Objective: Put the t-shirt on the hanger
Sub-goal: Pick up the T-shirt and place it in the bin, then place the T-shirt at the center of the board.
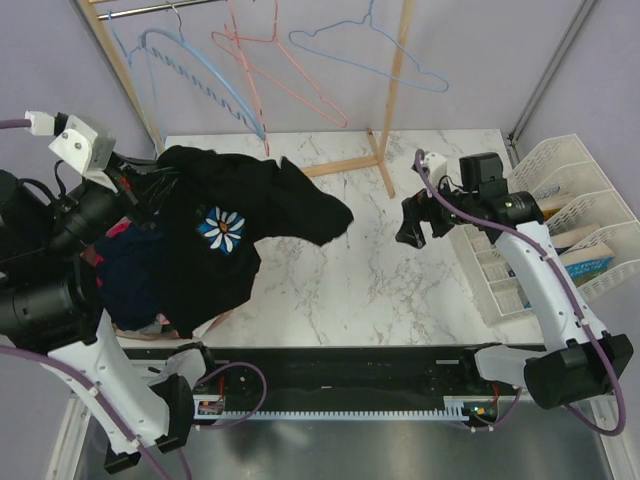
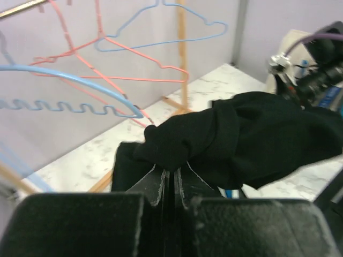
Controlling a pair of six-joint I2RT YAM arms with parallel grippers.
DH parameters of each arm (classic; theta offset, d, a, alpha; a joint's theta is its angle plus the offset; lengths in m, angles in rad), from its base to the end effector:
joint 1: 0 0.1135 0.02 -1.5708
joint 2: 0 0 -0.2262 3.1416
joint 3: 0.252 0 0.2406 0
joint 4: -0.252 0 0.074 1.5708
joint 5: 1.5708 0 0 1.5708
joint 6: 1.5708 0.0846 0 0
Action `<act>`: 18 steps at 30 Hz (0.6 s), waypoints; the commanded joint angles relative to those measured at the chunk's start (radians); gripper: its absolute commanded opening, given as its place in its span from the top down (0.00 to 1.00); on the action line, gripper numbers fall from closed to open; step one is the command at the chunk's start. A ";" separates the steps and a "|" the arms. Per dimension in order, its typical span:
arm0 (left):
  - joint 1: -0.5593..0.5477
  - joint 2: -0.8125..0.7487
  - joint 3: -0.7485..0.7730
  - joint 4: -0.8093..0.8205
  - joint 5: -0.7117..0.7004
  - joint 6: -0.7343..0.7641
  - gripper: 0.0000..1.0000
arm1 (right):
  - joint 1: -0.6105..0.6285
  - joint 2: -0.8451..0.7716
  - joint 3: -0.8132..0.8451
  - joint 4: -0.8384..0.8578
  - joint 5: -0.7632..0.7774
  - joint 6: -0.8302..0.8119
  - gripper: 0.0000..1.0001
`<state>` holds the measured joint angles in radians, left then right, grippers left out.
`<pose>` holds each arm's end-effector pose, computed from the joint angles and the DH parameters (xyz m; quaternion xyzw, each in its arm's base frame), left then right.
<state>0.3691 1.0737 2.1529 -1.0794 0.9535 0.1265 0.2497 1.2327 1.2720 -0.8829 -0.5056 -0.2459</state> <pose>0.1109 -0.0311 0.5460 0.2460 0.6630 -0.1605 0.6886 0.2552 0.1074 0.2854 -0.3082 0.8555 0.2344 0.3439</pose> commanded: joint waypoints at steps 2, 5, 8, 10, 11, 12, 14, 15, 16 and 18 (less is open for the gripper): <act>-0.092 0.055 -0.131 0.282 0.171 -0.163 0.98 | -0.138 0.054 0.098 0.027 -0.168 0.069 0.02; -0.546 0.110 -0.133 0.161 -0.282 0.020 0.98 | -0.168 0.083 0.109 0.025 -0.194 0.074 0.02; -0.847 0.150 -0.198 0.139 -0.547 0.071 0.98 | -0.173 0.090 0.107 0.022 -0.183 0.074 0.02; -0.985 0.146 -0.298 0.173 -0.614 0.094 0.98 | -0.174 0.082 0.104 0.018 -0.166 0.068 0.02; -1.028 0.144 -0.327 0.183 -0.634 0.125 0.98 | -0.175 0.079 0.101 0.016 -0.159 0.065 0.02; -1.067 0.141 -0.355 0.214 -0.689 0.134 0.98 | -0.173 0.077 0.099 0.016 -0.152 0.060 0.02; -1.142 0.158 -0.404 0.230 -0.717 0.156 0.98 | -0.178 0.073 0.093 0.016 -0.151 0.060 0.02; -1.157 0.185 -0.409 0.234 -0.739 0.163 0.98 | -0.179 0.074 0.090 0.019 -0.152 0.060 0.02; -1.185 0.202 -0.406 0.246 -0.742 0.165 0.98 | -0.190 0.079 0.089 0.021 -0.155 0.062 0.02; -1.205 0.248 -0.398 0.246 -0.736 0.199 0.98 | -0.207 0.086 0.087 0.018 -0.189 0.065 0.02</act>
<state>-0.7898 1.2930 1.7203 -0.9478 0.3122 0.2287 0.0715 1.3231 1.3430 -0.8768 -0.6388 -0.1856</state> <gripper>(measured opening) 0.037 0.982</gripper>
